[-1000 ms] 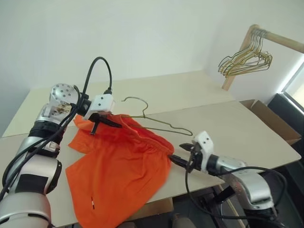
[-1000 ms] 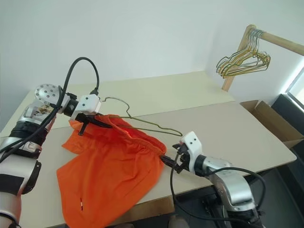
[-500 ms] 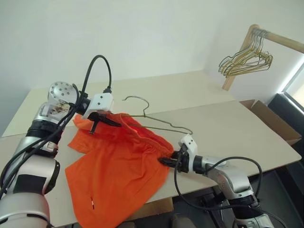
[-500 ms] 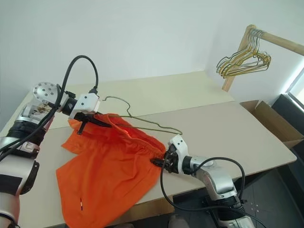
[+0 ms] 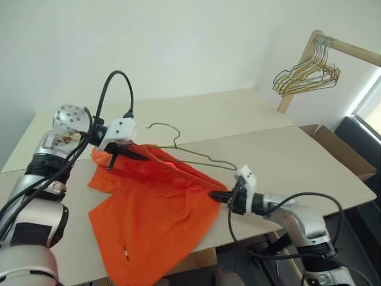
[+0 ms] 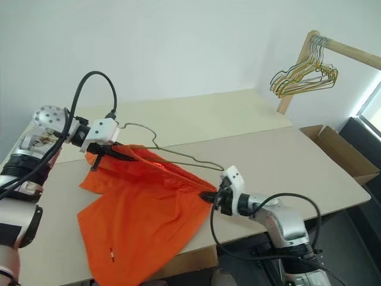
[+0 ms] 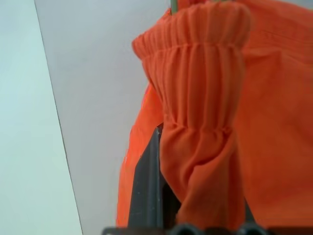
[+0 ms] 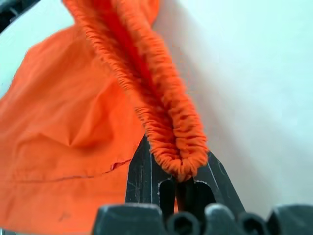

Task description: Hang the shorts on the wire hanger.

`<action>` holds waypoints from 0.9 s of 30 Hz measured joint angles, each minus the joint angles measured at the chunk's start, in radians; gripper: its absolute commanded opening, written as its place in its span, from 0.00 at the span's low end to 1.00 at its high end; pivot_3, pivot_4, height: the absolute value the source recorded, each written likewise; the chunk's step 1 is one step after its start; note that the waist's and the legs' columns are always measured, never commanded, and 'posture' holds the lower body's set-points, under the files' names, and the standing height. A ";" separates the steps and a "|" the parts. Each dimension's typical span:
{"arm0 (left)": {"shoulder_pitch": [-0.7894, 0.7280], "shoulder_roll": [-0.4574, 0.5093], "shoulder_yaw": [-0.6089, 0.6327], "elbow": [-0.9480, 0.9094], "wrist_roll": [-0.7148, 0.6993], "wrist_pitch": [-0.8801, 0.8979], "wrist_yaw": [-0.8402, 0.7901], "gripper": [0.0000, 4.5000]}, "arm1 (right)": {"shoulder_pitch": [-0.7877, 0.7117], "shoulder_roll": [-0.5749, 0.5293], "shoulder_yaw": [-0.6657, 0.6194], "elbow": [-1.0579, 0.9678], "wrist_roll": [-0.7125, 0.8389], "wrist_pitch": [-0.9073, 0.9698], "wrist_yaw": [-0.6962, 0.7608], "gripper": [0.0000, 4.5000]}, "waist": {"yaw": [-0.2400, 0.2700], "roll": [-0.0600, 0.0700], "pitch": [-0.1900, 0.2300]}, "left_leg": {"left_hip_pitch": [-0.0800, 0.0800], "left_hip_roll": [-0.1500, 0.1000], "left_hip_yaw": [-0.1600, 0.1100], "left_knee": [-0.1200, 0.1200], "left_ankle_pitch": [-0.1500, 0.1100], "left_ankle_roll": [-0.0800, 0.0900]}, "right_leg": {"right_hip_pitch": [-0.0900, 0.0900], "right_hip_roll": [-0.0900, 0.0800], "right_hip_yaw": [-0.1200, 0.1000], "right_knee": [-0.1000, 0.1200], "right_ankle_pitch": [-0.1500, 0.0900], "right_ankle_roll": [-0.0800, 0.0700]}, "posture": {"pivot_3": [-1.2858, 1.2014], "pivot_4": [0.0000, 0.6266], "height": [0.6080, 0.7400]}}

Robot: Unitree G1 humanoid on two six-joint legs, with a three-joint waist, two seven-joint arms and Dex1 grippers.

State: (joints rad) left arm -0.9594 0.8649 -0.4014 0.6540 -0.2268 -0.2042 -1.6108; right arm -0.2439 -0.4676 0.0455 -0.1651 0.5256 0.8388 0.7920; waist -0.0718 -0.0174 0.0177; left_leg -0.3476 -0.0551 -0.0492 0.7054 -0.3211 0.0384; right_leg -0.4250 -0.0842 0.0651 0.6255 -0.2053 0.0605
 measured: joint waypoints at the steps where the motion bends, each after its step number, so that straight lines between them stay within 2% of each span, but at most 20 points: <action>1: 0.003 0.024 -0.022 -0.011 -0.018 -0.008 0.000 0.00 | -0.008 -0.028 -0.021 -0.005 0.021 0.008 0.016 0.01 | 0.001 0.000 0.000 | 0.000 0.000 0.000 0.000 0.000 0.000 | 0.000 0.000 0.000 0.000 0.000 0.000 | 0.49 0.00 1.00; 5: 0.002 0.078 -0.068 -0.031 -0.075 -0.018 0.000 0.00 | -0.014 -0.087 -0.028 -0.022 0.054 0.016 0.060 0.01 | 0.003 0.000 0.000 | 0.000 0.000 0.000 0.000 0.000 0.000 | 0.001 0.000 0.000 0.000 0.000 0.000 | 0.49 0.00 1.00; 14: 0.020 0.084 -0.099 -0.033 -0.098 -0.039 0.001 0.00 | -0.050 -0.162 -0.027 0.007 0.076 0.017 0.119 0.01 | 0.005 0.000 0.000 | 0.000 0.000 0.000 0.000 0.000 0.001 | 0.001 0.000 -0.001 0.000 0.000 0.000 | 0.50 0.00 1.00; 20: 0.023 0.070 -0.097 0.030 0.043 -0.125 0.034 0.00 | -0.057 -0.182 -0.019 0.015 0.082 0.016 0.145 0.01 | 0.007 0.000 0.000 | 0.000 0.000 0.001 0.000 0.000 0.000 | 0.001 0.000 -0.001 -0.001 0.000 0.000 | 0.49 0.00 1.00; 27: 0.031 0.009 -0.067 0.048 0.127 -0.070 0.072 0.00 | -0.069 -0.233 -0.017 -0.018 0.077 -0.005 0.174 0.01 | 0.011 0.000 0.000 | -0.001 0.000 0.001 0.000 0.000 0.001 | 0.001 0.000 -0.001 -0.001 0.000 0.000 | 0.49 0.00 1.00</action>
State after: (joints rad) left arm -0.9287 0.8736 -0.4686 0.7025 -0.0999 -0.2740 -1.5389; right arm -0.3128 -0.7005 0.0283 -0.1834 0.6027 0.8337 0.9660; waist -0.0607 -0.0175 0.0176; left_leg -0.3482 -0.0553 -0.0484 0.7056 -0.3216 0.0392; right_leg -0.4241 -0.0842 0.0644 0.6245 -0.2056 0.0610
